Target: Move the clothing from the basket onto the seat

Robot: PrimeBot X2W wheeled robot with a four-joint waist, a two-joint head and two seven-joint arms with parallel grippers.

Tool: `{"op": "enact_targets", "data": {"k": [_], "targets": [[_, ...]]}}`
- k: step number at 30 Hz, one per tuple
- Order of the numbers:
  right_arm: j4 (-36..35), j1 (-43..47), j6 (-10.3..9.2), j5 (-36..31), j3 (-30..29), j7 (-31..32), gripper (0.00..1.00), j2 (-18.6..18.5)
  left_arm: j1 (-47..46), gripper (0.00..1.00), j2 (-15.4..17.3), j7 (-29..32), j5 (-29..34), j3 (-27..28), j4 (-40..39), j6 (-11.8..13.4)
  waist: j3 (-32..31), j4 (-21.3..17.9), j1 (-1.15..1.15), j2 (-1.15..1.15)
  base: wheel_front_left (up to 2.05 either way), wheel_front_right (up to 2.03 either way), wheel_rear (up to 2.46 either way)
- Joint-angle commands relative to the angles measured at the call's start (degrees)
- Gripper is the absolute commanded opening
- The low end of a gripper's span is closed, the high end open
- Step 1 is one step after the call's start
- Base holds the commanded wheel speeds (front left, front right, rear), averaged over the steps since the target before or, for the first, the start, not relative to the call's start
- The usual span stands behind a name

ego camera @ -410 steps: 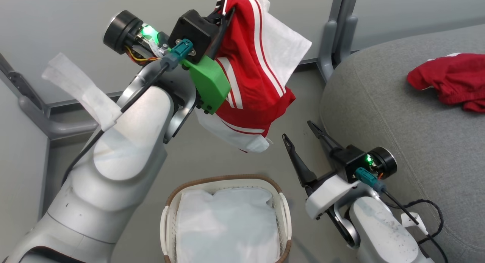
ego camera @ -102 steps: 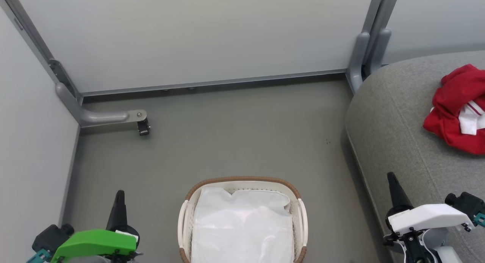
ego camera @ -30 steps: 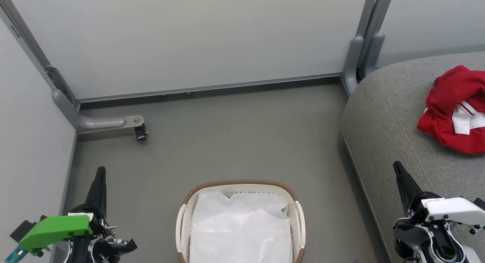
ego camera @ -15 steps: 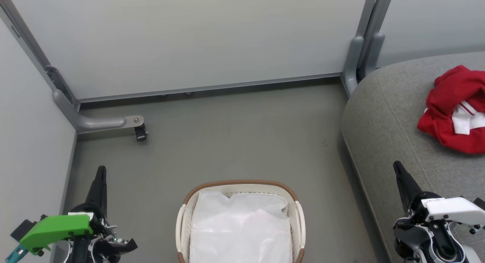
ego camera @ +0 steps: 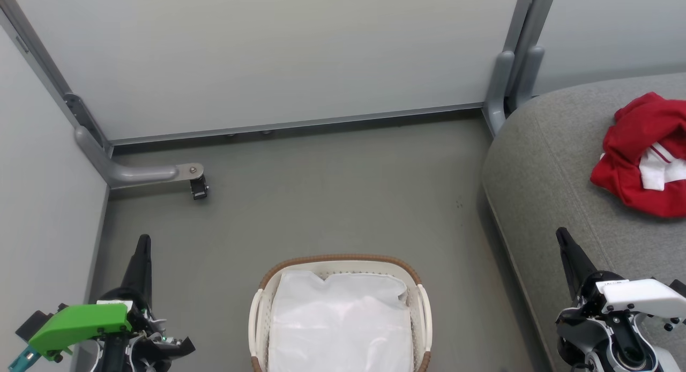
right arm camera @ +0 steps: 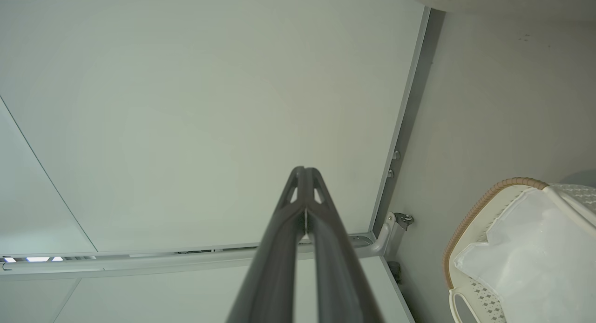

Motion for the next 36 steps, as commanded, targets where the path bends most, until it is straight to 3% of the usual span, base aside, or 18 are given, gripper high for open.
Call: {"op": "enact_targets", "data": {"k": [1,36], "targets": [[-0.21,-0.39,0.0,0.21,-0.09,0.18,0.0,-0.34,-0.57,0.0,0.09,0.07,0.24,0.29,-0.01,-0.28,0.0,0.0,0.0,0.0,0.0,0.0,0.0],[-0.21,-0.39,0.0,0.22,-0.08,0.18,0.0,-0.34,-0.62,0.0,-0.14,0.45,0.55,0.65,0.02,-0.28,0.0,0.0,0.0,0.0,0.0,0.0,0.0]]}}
